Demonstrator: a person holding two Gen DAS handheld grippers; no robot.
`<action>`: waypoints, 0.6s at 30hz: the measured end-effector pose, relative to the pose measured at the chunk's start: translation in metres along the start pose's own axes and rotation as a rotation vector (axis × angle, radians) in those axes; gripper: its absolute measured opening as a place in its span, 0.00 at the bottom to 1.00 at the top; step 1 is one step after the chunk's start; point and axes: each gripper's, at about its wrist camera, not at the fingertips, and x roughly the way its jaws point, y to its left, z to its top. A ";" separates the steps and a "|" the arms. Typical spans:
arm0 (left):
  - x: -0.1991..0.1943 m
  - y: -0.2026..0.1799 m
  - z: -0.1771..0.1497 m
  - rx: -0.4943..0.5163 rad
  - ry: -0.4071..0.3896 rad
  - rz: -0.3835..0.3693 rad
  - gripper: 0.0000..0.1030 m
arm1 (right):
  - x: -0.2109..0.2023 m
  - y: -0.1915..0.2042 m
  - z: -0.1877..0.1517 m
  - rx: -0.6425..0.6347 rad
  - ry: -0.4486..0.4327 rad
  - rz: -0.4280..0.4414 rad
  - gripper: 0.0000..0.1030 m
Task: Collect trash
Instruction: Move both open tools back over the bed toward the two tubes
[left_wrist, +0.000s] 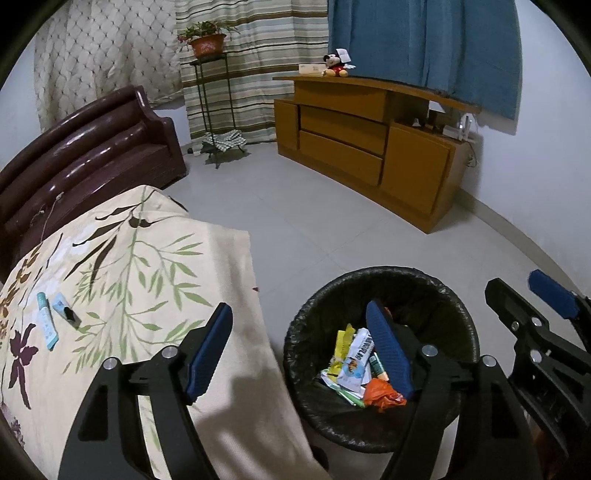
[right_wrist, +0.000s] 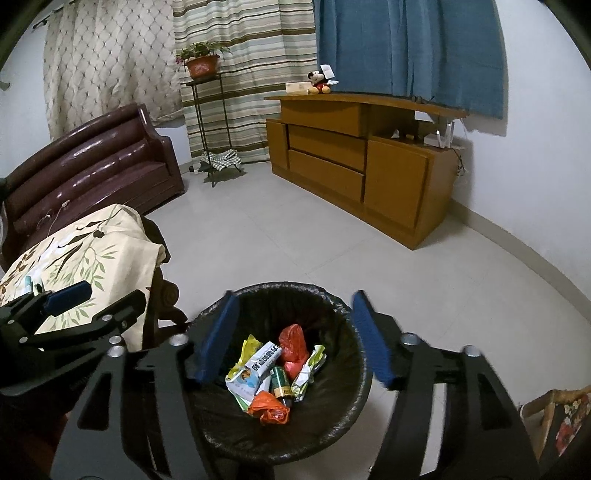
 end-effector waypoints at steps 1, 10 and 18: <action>-0.001 0.001 0.000 -0.003 -0.001 0.005 0.72 | -0.001 0.001 0.000 0.001 -0.010 0.000 0.71; -0.009 0.040 -0.003 -0.049 -0.004 0.075 0.74 | -0.004 0.021 0.006 0.018 -0.039 0.034 0.85; -0.018 0.096 -0.011 -0.123 0.006 0.153 0.74 | 0.003 0.069 0.007 -0.046 0.003 0.107 0.85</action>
